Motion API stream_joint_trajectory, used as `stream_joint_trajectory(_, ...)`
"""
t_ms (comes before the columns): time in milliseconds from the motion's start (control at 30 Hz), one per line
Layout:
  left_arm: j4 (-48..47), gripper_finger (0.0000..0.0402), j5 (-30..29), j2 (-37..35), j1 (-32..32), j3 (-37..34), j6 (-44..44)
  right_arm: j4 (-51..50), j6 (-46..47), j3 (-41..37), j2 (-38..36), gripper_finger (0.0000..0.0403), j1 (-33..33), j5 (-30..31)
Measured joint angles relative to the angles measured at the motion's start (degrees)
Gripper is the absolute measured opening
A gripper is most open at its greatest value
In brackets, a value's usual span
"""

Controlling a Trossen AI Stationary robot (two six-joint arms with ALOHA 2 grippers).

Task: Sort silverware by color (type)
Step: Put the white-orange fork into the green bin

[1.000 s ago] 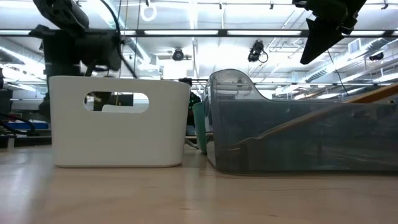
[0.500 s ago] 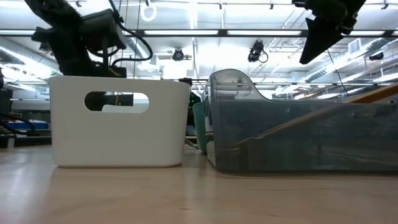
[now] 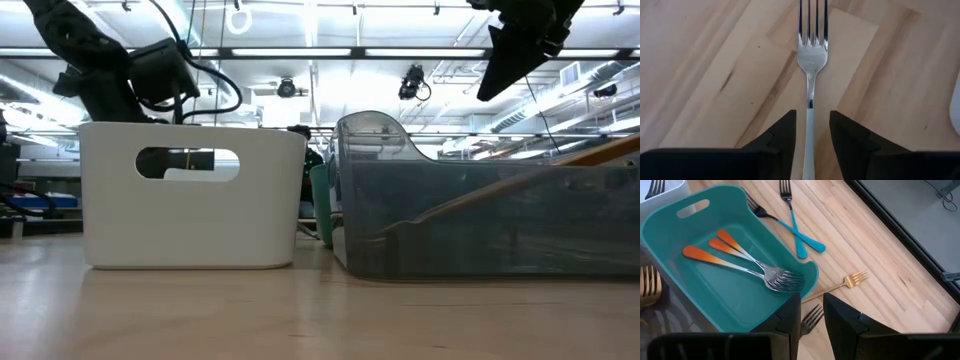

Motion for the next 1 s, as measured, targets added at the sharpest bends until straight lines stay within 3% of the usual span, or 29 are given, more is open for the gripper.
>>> stream_joint_trajectory(200, 0.46, 0.0159, 0.08, 0.55, 1.08, 0.0, 2.18, -0.02, -0.2, 0.0, 0.0, 0.0093, -0.02, 0.0)
stream_joint_trajectory(700, 4.44, 0.0159, 4.21, 0.52, 3.65, -3.21, 2.44, 0.39, -0.61, 0.0, 0.0, 0.0093, -0.02, 0.0)
stream_joint_trajectory(867, 4.35, 0.0137, 5.39, 0.48, 3.65, -3.74, 1.34, 0.56, -0.96, 0.0, 0.0, 0.0093, -0.1, 0.26)
stream_joint_trajectory(1000, 3.81, 0.0096, 5.87, 0.46, 3.65, -3.74, 1.06, 0.73, -1.01, 0.0, 0.0, 0.0093, -0.26, 0.23)
